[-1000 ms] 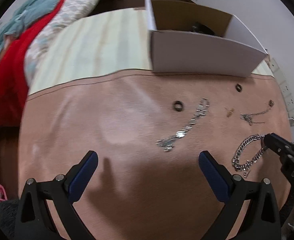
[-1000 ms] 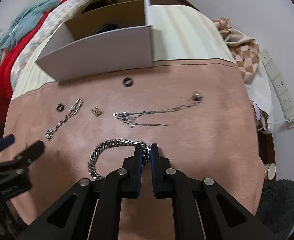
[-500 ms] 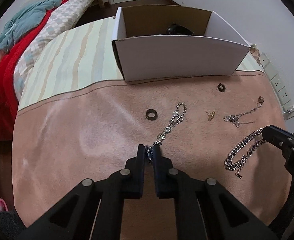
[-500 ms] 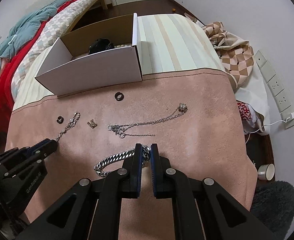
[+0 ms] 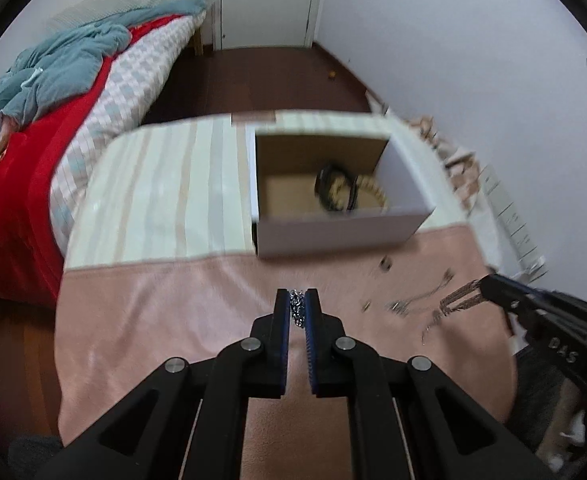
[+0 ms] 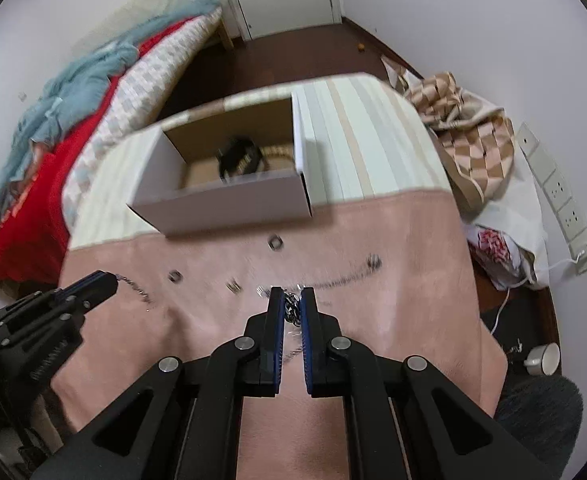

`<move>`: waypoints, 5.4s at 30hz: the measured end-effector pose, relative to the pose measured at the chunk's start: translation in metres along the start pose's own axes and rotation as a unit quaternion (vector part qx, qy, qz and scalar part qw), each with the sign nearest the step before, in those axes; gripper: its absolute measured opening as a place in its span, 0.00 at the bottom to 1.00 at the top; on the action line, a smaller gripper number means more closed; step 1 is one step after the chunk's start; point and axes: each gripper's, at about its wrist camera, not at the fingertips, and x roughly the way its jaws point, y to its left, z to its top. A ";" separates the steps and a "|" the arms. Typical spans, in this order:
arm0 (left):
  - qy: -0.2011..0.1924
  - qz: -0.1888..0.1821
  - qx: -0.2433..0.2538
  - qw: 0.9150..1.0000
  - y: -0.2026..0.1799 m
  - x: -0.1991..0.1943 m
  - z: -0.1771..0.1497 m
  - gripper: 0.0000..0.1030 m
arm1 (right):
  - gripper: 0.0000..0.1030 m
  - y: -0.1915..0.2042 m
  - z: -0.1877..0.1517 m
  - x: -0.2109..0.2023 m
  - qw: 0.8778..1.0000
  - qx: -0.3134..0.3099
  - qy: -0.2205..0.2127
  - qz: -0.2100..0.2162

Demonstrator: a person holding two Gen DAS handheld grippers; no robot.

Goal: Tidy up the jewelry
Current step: 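Carry both chains over the white box and release them inside, then withdraw both tools from the box back over the table, then pinch the small gold earring with the right tool while the left tool pinches a black ring, then lower both tools into the white box and open them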

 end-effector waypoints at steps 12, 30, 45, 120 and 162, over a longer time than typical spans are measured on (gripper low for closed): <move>-0.043 -0.038 0.013 0.998 0.003 -0.028 0.099 0.04 | 0.08 0.029 0.099 -0.046 0.996 -0.040 -0.066 0.046; 0.116 -0.010 -0.040 0.992 0.036 0.109 0.140 0.09 | 0.08 0.043 0.204 0.095 0.996 -0.086 0.038 0.004; 0.066 0.078 -0.031 0.994 0.035 0.085 0.136 0.97 | 0.71 0.024 0.172 0.097 0.992 -0.092 0.068 -0.060; 0.075 0.184 -0.087 0.976 0.075 0.071 -0.026 1.00 | 0.09 0.051 -0.023 0.113 0.996 -0.087 0.014 -0.008; 0.009 -0.018 -0.046 0.999 0.004 0.040 0.090 0.09 | 0.09 -0.001 0.084 0.043 0.997 0.018 -0.040 0.064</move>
